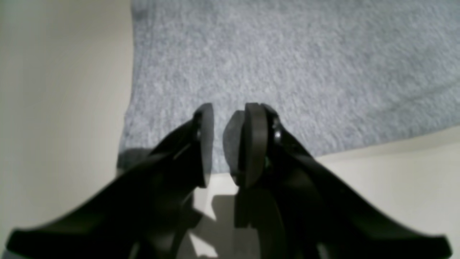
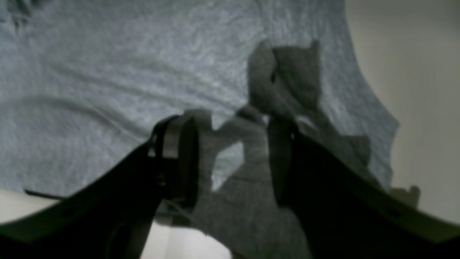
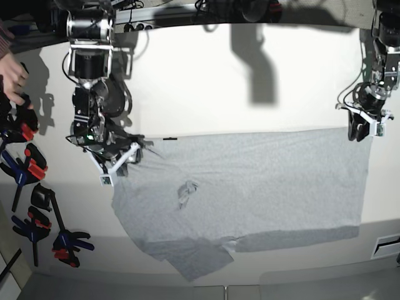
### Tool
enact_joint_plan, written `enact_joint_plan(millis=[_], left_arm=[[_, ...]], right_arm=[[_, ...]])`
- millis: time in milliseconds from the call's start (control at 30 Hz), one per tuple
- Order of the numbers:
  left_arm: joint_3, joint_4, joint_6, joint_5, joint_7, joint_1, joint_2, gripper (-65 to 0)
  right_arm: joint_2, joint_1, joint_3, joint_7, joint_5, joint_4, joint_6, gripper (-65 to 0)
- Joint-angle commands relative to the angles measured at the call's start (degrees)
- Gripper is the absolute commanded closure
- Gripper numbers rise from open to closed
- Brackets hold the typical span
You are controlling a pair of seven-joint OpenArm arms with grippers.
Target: Fold the T-shirt properly
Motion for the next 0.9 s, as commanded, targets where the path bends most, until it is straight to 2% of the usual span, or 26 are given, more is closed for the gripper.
enact_joint_plan(millis=[0,100,300,433,533,600,733,867], left_arm=[[0.02,1.51,-0.07,1.33,3.56,1.44,-1.27,-13.3],[-0.11,7.02,0.87,1.31,5.14,5.99,-1.81,-13.3],[-5.73,15.65,7.69,1.31,10.29,16.26,-1.79,-13.3],[-14.23,19.39,7.37,-0.02,10.38,24.0,-1.68,-13.3],[-20.37,23.15,5.49,-0.81,11.08,30.14,-1.11,-13.3],[-23.43,26.16,3.69,-0.76,10.56,34.27,-0.83,-13.3],[-28.39,34.25,3.32,-0.61,10.73,40.09,-0.24,-13.3],[-31.85,42.58,3.37,-0.61,16.28,40.3,-0.24,-13.3]], right_arm=[[1.44,-2.05,0.13,-4.63,-2.21,1.2,-1.03,-31.1],[2.25,-6.43,0.13,-5.01,-2.21,6.43,-1.05,-31.1],[2.38,-16.04,0.13,-8.17,-2.25,16.37,-1.07,-31.1],[2.36,-22.8,0.13,-8.11,-2.21,21.4,-1.11,-31.1],[2.34,-27.41,0.13,-8.07,-2.23,23.96,-1.55,-31.1],[2.36,-30.27,0.13,-7.72,-2.23,25.55,-2.12,-31.1],[2.34,-34.8,0.13,-6.73,-2.25,28.74,-3.26,-31.1],[2.34,-36.52,0.13,-5.9,-2.67,31.04,-3.32,-31.1]])
